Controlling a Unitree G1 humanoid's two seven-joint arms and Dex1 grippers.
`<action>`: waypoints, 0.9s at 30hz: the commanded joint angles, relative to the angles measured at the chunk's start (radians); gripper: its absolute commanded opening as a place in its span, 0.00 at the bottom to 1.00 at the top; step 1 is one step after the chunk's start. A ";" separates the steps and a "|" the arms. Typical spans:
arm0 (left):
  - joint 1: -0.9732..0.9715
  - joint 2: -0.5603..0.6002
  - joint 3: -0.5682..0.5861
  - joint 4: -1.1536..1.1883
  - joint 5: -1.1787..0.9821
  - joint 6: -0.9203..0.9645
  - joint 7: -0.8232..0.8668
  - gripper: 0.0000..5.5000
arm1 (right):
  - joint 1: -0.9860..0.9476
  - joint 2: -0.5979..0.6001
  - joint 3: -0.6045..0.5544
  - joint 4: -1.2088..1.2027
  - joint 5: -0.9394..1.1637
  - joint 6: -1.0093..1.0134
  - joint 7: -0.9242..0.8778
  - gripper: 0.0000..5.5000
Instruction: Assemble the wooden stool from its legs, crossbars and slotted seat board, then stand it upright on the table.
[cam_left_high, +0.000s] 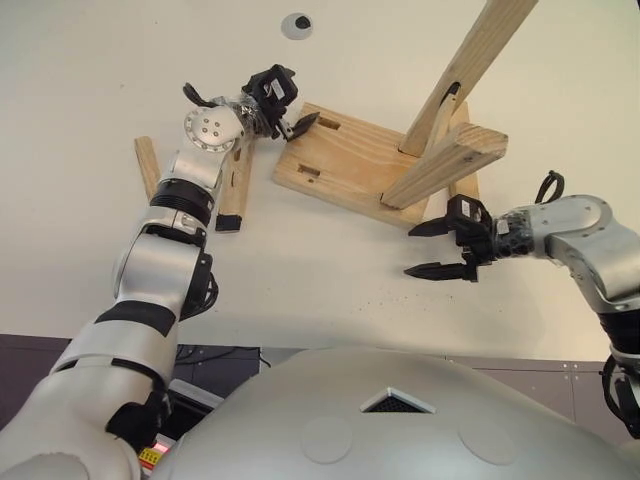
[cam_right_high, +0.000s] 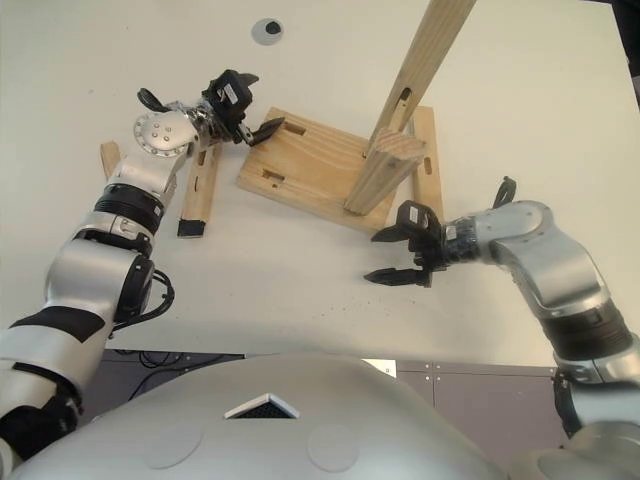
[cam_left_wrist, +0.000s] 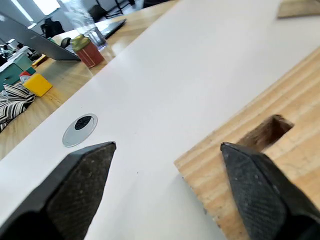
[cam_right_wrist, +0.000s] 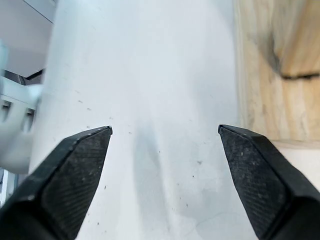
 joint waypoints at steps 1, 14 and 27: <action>0.045 0.053 -0.120 0.103 0.168 0.038 -0.040 0.70 | -0.018 0.036 0.040 0.089 -0.082 -0.050 -0.050 0.71; 0.499 0.378 -0.176 -0.699 -0.145 0.366 -0.586 0.70 | -0.087 0.205 -0.050 0.263 -0.091 -0.107 -0.278 0.71; 0.572 0.382 -0.015 -1.212 -0.444 0.746 -0.467 0.70 | -0.102 0.299 -0.116 0.223 -0.078 -0.061 -0.401 0.71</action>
